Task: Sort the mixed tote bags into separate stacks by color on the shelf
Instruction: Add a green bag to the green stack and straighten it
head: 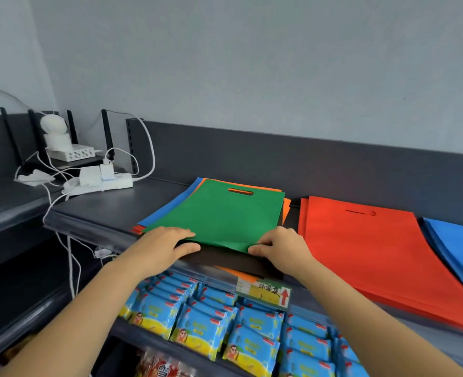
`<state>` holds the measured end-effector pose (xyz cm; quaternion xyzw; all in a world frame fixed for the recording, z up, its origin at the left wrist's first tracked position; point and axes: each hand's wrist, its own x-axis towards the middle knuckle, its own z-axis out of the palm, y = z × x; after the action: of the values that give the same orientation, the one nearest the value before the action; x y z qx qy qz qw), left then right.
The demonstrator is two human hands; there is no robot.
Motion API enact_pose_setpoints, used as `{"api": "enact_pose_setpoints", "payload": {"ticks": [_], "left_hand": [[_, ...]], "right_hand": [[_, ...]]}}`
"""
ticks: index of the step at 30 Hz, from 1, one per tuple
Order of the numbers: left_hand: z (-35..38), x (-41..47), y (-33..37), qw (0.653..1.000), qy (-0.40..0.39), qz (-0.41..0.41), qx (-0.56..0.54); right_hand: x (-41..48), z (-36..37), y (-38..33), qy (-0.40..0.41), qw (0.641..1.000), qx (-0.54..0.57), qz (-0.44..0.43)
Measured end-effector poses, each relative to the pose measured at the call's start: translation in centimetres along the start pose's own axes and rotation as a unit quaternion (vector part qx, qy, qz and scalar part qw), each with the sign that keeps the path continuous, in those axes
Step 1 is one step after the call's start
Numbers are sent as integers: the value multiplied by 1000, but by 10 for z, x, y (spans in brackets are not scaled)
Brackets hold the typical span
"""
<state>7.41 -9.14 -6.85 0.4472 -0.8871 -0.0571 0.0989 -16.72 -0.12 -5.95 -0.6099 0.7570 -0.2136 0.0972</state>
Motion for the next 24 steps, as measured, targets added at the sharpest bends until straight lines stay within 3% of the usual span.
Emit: {"api": "enact_pose_setpoints", "payload": {"ticks": [6, 8, 10, 13, 16, 19, 24], "left_hand": [[-4, 6, -2, 996, 60, -8, 59], [-8, 6, 1, 992, 94, -11, 82], [-10, 5, 8, 988, 126, 10, 92], [-6, 7, 17, 974, 194, 83, 77], [-5, 8, 31, 960, 231, 132, 89], [-5, 4, 51, 960, 228, 147, 66], [2, 2, 88, 968, 204, 144, 34]], "right_hand": [[7, -2, -2, 30, 999, -7, 21], [9, -13, 0, 57, 996, 44, 45], [11, -28, 2, 83, 975, 168, 115], [7, -45, 12, -21, 903, 360, 234], [-3, -47, 20, -73, 885, 399, 229], [-11, -48, 31, 25, 895, 398, 202], [-39, -75, 67, 192, 942, 240, 139]]}}
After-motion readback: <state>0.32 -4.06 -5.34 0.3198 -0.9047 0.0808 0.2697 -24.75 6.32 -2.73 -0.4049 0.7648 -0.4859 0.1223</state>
